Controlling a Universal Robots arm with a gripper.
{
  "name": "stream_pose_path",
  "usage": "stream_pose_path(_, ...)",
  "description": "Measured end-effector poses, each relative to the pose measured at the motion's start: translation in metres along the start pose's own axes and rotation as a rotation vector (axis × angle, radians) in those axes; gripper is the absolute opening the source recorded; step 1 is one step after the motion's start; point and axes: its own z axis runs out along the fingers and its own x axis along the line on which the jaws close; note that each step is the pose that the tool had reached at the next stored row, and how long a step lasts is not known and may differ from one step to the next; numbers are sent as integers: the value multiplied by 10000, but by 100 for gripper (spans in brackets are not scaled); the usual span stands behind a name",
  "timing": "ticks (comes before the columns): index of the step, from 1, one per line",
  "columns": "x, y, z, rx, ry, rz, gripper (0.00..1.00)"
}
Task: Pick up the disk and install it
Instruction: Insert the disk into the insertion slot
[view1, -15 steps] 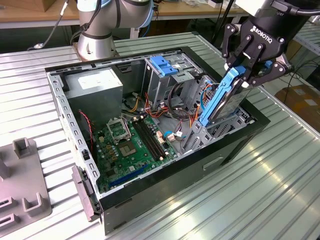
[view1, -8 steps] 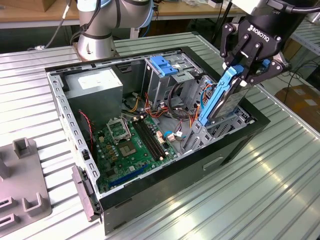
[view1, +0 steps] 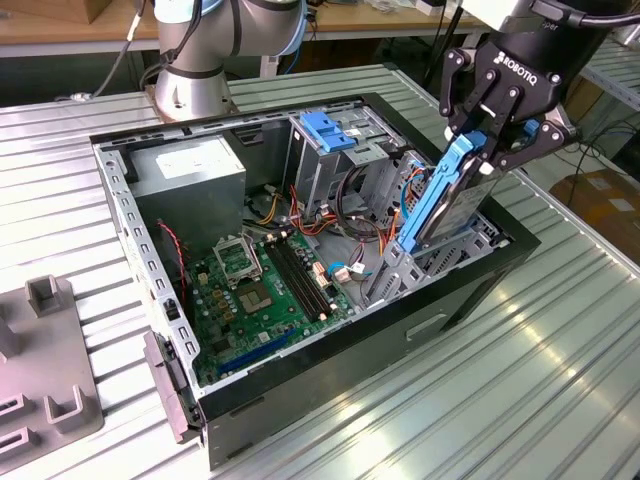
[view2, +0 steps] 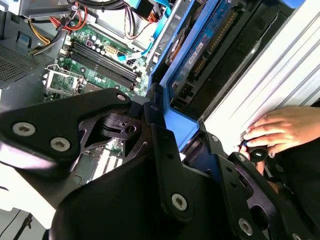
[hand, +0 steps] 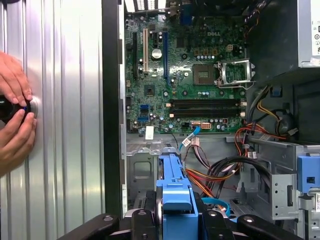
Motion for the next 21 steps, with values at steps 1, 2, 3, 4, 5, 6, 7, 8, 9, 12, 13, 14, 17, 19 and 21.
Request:
stream_pose_path(1,-1,-1,14,-1,3,1,37)
stream_pose_path(2,-1,-2,25,-1,4,1,37)
stream_pose_path(3,-2,-3,35,-1,3,-1,37)
stream_pose_path(4,-1,-3,50,-1,2,0,37)
stream_pose_path(5,-2,-4,68,-1,3,0,37)
stream_pose_path(6,-2,-5,94,0,1,0,37)
stream_pose_path(7,-2,-5,109,0,1,0,37)
stream_pose_path(8,-2,-5,123,0,1,0,37)
stream_pose_path(9,-2,-5,135,0,2,-1,37)
stream_pose_path(12,-1,-6,170,0,1,0,37)
stream_pose_path(13,-1,-6,183,0,1,0,37)
stream_pose_path(14,-1,-6,195,0,1,-1,37)
stream_pose_path(17,-1,-6,255,-1,1,-1,37)
stream_pose_path(19,-1,-7,298,-1,2,0,37)
stream_pose_path(21,-1,-7,332,0,1,-1,37)
